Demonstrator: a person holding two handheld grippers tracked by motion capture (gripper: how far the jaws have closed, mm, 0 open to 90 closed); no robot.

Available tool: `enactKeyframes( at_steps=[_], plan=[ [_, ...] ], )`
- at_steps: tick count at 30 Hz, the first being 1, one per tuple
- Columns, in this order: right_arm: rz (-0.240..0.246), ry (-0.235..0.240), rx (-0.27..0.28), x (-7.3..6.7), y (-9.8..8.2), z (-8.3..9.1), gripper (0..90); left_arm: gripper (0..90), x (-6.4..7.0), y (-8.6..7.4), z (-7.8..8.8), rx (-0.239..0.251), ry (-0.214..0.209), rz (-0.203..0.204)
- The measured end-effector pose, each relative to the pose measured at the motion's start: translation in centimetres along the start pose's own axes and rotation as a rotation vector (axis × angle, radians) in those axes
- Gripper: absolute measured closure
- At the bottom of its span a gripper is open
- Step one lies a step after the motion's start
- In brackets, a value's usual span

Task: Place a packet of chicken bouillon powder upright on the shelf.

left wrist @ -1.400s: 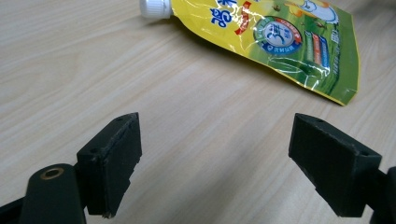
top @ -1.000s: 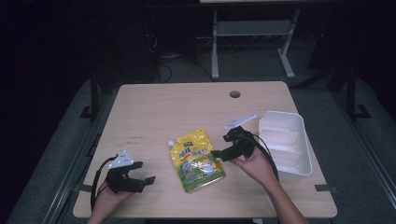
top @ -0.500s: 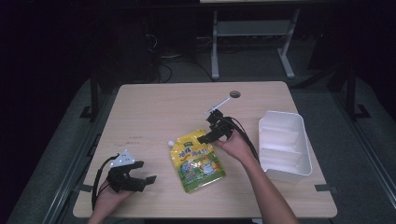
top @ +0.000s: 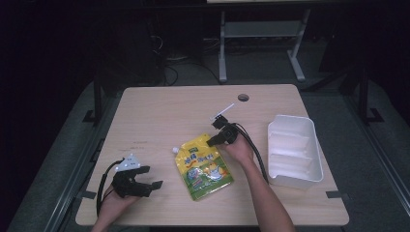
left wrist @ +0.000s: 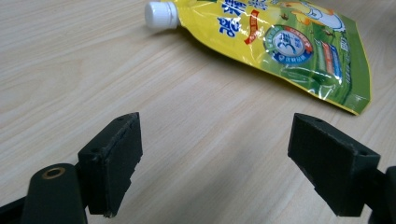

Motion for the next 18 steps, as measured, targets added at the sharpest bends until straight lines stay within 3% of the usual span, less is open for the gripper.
enactKeyframes(
  at_steps=[1,5,8,9,10,11,12,14,18],
  plan=[
    [-0.003,0.030,0.025,-0.3,0.3,0.4,89.5,17.4,0.0,0.0,-0.1,0.002,-0.001,0.003],
    [0.030,0.038,0.038,-0.9,0.7,1.2,90.0,17.4,0.3,0.2,-0.3,0.007,-0.014,0.017],
    [0.045,0.064,0.082,-1.7,1.2,2.4,90.0,17.4,0.5,0.5,-0.7,0.009,-0.027,0.030],
    [0.059,0.087,0.132,-2.6,1.7,3.8,90.0,17.4,0.8,0.8,-1.0,0.015,-0.044,0.044],
    [0.059,0.087,0.132,-2.6,1.7,3.8,90.0,17.6,0.8,0.8,-1.0,0.015,-0.044,0.044],
    [0.077,0.112,0.177,-3.6,2.1,5.2,90.0,17.6,1.3,1.4,-1.5,0.022,-0.068,0.054],
    [0.077,0.112,0.177,-3.6,2.1,5.2,90.0,17.6,1.3,1.4,-1.5,0.022,-0.068,0.054],
    [0.105,0.125,0.223,-4.8,2.4,7.1,90.0,17.7,2.3,2.2,-1.7,0.045,-0.116,0.063],
    [0.140,0.149,0.265,-6.2,2.6,8.9,90.0,21.0,4.3,3.4,-2.5,0.062,-0.191,0.057]
  ],
)
Point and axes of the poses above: each handheld gripper's, and its own axes: z roughly backward along the jaws, y roughly out of its top, x roughly to its right, the point moved 8 cm from there along -z, roughly forward along the jaws, and after that the axes turned 13 degrees about x, right-handed, at the moved point
